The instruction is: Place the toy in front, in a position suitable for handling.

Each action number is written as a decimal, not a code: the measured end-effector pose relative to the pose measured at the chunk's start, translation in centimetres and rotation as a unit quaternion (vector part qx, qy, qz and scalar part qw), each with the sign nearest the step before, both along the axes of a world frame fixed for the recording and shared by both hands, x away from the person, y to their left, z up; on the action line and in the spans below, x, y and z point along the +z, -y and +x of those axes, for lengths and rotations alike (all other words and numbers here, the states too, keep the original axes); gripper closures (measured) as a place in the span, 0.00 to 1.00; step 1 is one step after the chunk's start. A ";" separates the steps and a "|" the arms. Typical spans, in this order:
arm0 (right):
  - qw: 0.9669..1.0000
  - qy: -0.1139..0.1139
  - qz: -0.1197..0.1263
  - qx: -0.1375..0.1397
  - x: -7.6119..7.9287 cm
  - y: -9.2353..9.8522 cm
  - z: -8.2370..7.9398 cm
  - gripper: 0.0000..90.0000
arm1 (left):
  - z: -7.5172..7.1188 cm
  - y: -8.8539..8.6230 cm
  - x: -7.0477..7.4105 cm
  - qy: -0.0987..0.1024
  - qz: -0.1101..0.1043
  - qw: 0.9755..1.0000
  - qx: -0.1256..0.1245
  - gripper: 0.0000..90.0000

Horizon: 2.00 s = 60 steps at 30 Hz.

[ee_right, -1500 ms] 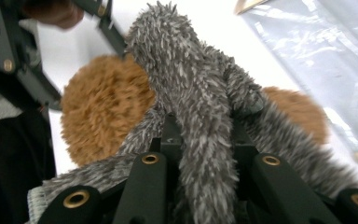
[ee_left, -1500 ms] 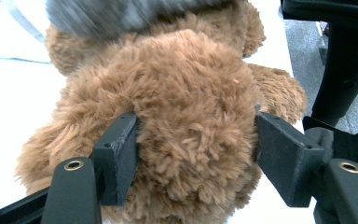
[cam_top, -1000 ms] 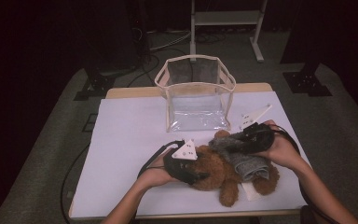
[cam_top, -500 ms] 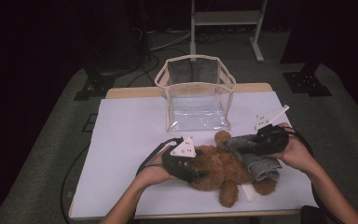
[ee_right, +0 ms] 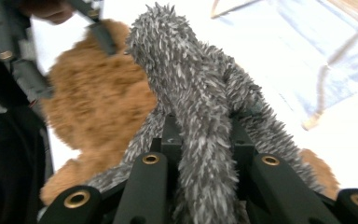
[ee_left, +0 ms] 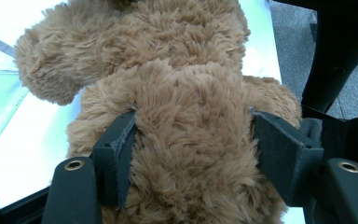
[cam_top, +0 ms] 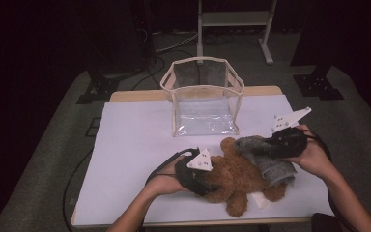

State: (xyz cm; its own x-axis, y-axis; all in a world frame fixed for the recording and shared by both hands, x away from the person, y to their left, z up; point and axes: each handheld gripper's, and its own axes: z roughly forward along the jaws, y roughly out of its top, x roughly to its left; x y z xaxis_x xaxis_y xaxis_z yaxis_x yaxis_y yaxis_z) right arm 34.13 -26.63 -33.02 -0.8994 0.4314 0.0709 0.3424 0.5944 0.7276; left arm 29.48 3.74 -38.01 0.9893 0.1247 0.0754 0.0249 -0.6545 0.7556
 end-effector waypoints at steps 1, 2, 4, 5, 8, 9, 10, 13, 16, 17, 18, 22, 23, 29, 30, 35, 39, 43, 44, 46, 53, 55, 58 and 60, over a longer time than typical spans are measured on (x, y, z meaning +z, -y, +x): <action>1.000 -0.004 -0.001 -0.003 -0.2 0.2 0.4 0.82 | 0.0 0.0 0.0 0.001 0.000 1.000 -0.001 0.37; 1.000 -0.010 -0.003 -0.004 -0.5 0.3 0.7 0.81 | 0.0 -0.1 0.0 0.000 -0.001 1.000 -0.001 0.37; 1.000 -0.026 -0.002 0.006 -1.4 0.2 0.9 0.82 | 0.1 -0.2 0.0 0.000 -0.005 1.000 -0.001 0.37; 0.999 -0.033 -0.002 0.012 -1.9 0.0 0.7 0.82 | 0.2 -0.3 0.1 0.001 -0.006 1.000 -0.001 0.35; 0.999 -0.030 0.008 0.016 -2.6 0.0 -0.3 0.83 | 0.3 -0.6 0.7 -0.002 -0.020 1.000 0.004 0.29; 0.999 -0.030 0.015 0.019 -2.7 0.2 -0.8 0.83 | 0.2 -0.8 0.9 -0.004 -0.029 1.000 0.005 0.28; 0.999 -0.027 0.020 0.023 -2.8 0.3 -1.3 0.83 | 0.3 -1.0 1.1 -0.004 -0.031 0.999 0.010 0.25; 0.999 -0.020 0.031 0.034 -3.1 0.7 -3.0 0.83 | 0.4 -1.4 1.2 -0.012 -0.032 0.999 0.022 0.19; 0.998 -0.013 0.038 0.042 -3.4 0.8 -4.6 0.83 | 0.4 -1.3 0.7 -0.045 -0.038 0.998 0.027 0.14; 0.998 -0.013 0.038 0.042 -3.4 0.8 -4.6 0.83 | 0.4 -1.3 0.7 -0.045 -0.038 0.998 0.027 0.12; 0.998 -0.013 0.043 0.047 -3.6 1.0 -5.4 0.83 | 0.2 -0.9 0.1 -0.061 -0.033 0.997 0.019 0.11; 0.997 -0.013 0.054 0.045 -4.0 1.4 -5.9 0.83 | -0.3 -0.1 -0.8 -0.071 -0.028 0.997 0.011 0.07; 0.997 -0.013 0.055 0.044 -4.1 1.4 -5.9 0.83 | -0.4 0.0 -0.9 -0.068 -0.028 0.997 0.011 0.07; 0.998 -0.012 0.051 0.045 -4.1 1.3 -5.8 0.83 | -0.2 0.2 -1.2 -0.060 -0.024 0.998 0.011 0.04; 0.998 -0.012 0.049 0.044 -4.0 1.3 -5.8 0.83 | -0.2 0.2 -1.1 -0.061 -0.024 0.998 0.012 0.04; 0.997 -0.013 0.055 0.043 -4.2 1.5 -6.0 0.83 | -0.1 -0.6 -1.6 -0.079 -0.025 0.996 0.028 0.02; 0.997 -0.015 0.060 0.042 -4.3 1.6 -6.1 0.83 | -0.2 -0.8 -2.0 -0.082 -0.031 0.996 0.029 0.00; 0.997 -0.015 0.057 0.045 -4.2 1.5 -6.3 0.82 | -0.3 0.0 -2.6 -0.087 -0.029 0.996 0.020 0.00; 0.997 -0.015 0.056 0.044 -4.2 1.5 -6.3 0.82 | -0.3 0.1 -2.7 -0.086 -0.032 0.996 0.020 0.00; 0.997 -0.014 0.057 0.043 -4.3 1.5 -6.4 0.82 | -0.2 0.1 -2.8 -0.090 -0.037 0.995 0.022 0.00; 0.997 -0.018 0.063 0.036 -4.2 1.5 -6.2 0.82 | -0.5 -0.1 -1.8 -0.049 -0.013 0.998 0.024 0.33; 0.997 -0.016 0.071 0.029 -4.1 1.6 -6.2 0.82 | -0.3 -0.1 -1.3 -0.029 -0.005 0.999 0.023 0.39; 0.996 -0.016 0.091 0.017 -4.0 1.7 -6.0 0.81 | 0.6 -0.4 -0.2 0.004 0.014 1.000 0.026 0.42; 0.995 -0.017 0.096 0.016 -4.0 1.4 -5.8 0.81 | 1.2 -0.8 0.5 0.016 0.020 0.999 0.030 0.42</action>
